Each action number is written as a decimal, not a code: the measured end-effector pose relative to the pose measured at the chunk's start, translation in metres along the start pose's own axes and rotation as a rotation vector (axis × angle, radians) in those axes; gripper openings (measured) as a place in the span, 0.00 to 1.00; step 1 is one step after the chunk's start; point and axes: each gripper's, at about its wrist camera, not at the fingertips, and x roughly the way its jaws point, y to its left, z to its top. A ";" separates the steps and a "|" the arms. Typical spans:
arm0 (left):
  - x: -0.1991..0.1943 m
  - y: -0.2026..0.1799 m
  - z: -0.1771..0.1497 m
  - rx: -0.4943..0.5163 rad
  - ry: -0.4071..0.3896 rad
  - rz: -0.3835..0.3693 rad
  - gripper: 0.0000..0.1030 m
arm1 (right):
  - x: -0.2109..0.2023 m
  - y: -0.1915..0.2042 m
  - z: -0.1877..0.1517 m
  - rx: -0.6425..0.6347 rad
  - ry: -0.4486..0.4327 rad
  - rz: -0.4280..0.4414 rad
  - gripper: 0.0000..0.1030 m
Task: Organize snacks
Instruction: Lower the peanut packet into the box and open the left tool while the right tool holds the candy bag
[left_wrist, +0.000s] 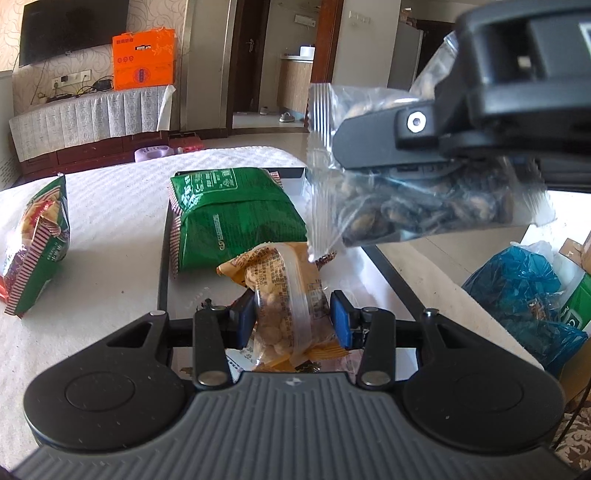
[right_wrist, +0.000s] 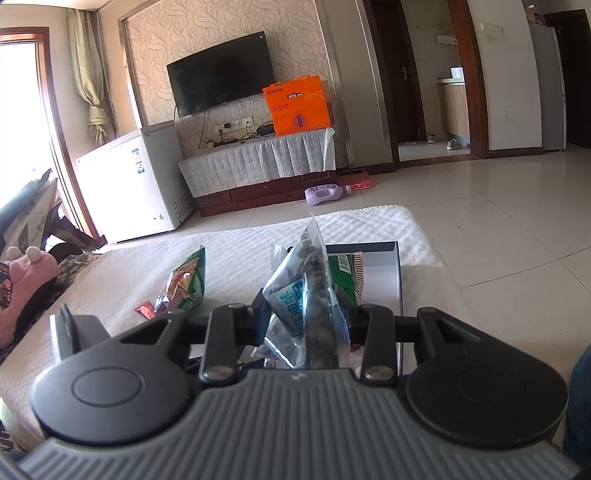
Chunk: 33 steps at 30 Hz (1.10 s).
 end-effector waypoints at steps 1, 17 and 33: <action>0.001 0.000 -0.002 0.001 0.001 0.000 0.47 | 0.001 -0.001 0.000 0.002 0.003 0.001 0.37; 0.009 0.002 -0.003 -0.008 0.004 -0.003 0.48 | 0.007 -0.004 -0.003 0.009 0.023 -0.005 0.37; -0.010 0.007 0.000 -0.011 -0.048 -0.005 0.83 | 0.010 -0.005 -0.004 0.006 0.034 0.000 0.37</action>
